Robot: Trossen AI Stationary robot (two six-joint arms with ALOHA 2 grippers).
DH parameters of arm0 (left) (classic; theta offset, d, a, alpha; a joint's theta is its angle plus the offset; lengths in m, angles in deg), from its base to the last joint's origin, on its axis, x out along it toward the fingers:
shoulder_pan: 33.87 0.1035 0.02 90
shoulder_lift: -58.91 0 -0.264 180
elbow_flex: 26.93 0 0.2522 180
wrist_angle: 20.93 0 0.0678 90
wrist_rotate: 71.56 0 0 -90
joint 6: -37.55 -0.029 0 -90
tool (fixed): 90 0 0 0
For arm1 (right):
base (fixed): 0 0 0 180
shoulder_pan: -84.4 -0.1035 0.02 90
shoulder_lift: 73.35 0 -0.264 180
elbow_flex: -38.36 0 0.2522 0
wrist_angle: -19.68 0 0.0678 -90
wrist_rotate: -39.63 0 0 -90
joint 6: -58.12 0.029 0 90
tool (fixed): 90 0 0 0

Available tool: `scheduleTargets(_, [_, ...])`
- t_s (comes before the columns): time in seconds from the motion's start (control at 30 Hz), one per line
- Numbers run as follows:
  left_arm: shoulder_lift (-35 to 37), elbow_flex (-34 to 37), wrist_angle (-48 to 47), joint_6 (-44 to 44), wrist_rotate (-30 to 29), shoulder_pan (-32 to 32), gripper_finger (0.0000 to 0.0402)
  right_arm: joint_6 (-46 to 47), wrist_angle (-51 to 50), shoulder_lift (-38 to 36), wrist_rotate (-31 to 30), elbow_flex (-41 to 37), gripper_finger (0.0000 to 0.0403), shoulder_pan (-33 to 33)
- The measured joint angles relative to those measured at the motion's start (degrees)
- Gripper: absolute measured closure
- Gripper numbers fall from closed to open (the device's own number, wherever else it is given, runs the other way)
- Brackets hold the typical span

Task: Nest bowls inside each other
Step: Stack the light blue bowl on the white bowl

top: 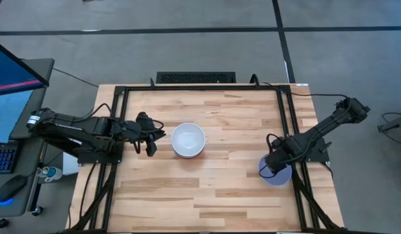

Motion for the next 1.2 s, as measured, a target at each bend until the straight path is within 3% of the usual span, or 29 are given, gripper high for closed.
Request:
scheduleTargets(0.6, [0.0, 0.0, -2.7, -0.1, 0.1, 0.0, 0.0349, 2.0, 3.8, 0.8, 1.7, -0.8, 0.0223, -0.7])
scheduleTargets(0.7, [0.0, 0.0, -2.9, -0.1, 0.4, 0.0, 0.0349, 1.3, 6.5, 0.8, 2.3, -0.7, 0.0223, -0.8])
scheduleTargets(0.8, [0.0, 0.0, -2.9, -0.4, 0.4, 0.0, 0.0349, -0.9, 17.6, 0.8, 1.5, -1.2, 0.0223, -1.4])
scheduleTargets(0.9, [0.0, 0.0, -3.0, -0.4, 0.4, 0.0, 0.0349, 3.1, 15.8, 2.9, -0.2, -1.8, 0.0223, -1.9])
scheduleTargets(1.07, [0.0, 0.0, -3.0, -1.4, 0.4, 0.0, 0.0349, 1.8, 25.2, 4.5, 1.2, -1.4, 0.022, -3.1])
scheduleTargets(1.2, [0.0, 0.0, -2.8, -1.4, 0.4, 0.0, 0.0349, 2.4, 28.1, 4.3, -1.8, -0.3, 0.021, -3.3])
